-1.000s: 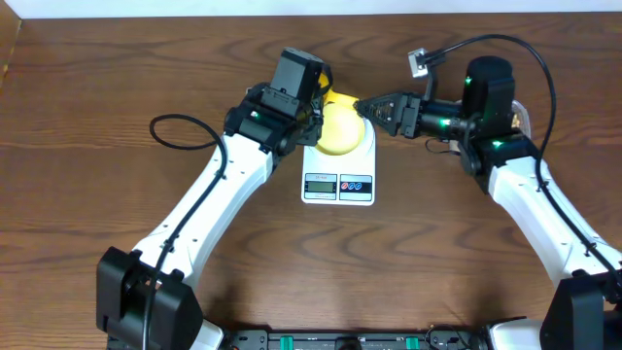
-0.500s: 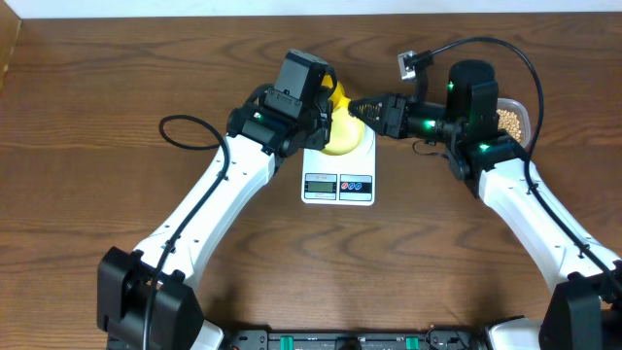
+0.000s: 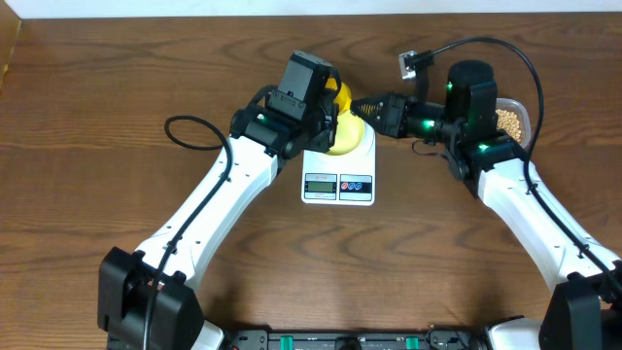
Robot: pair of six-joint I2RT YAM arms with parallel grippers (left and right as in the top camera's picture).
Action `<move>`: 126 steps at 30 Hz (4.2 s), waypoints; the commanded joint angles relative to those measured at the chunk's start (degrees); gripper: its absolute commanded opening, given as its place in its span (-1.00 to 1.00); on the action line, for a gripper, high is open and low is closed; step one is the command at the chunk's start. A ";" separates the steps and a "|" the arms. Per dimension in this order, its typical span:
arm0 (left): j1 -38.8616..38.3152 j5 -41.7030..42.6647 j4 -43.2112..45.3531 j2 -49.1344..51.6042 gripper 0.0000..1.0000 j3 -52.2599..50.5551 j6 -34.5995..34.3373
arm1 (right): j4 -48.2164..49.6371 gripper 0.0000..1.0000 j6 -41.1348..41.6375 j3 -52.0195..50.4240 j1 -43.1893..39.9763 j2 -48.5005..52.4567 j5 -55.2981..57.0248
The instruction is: Scoop item into bowl and weigh 50g on scale
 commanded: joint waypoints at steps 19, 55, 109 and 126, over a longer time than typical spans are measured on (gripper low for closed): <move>-0.28 0.33 -0.02 0.31 -0.29 0.28 -0.26 | -0.46 -0.98 0.31 1.31 0.33 0.24 1.18; 13.38 4.39 -6.67 -8.33 0.70 0.31 79.80 | -34.86 -0.97 -25.27 17.79 -16.41 -0.11 -1.36; -12.46 -10.86 -6.75 -8.52 -0.85 -11.67 88.48 | -50.64 -0.98 -34.67 25.79 -24.26 0.13 8.59; -15.56 -10.97 6.38 -3.30 -0.85 -20.92 104.17 | -51.45 -0.98 -34.69 25.75 -24.26 0.22 11.23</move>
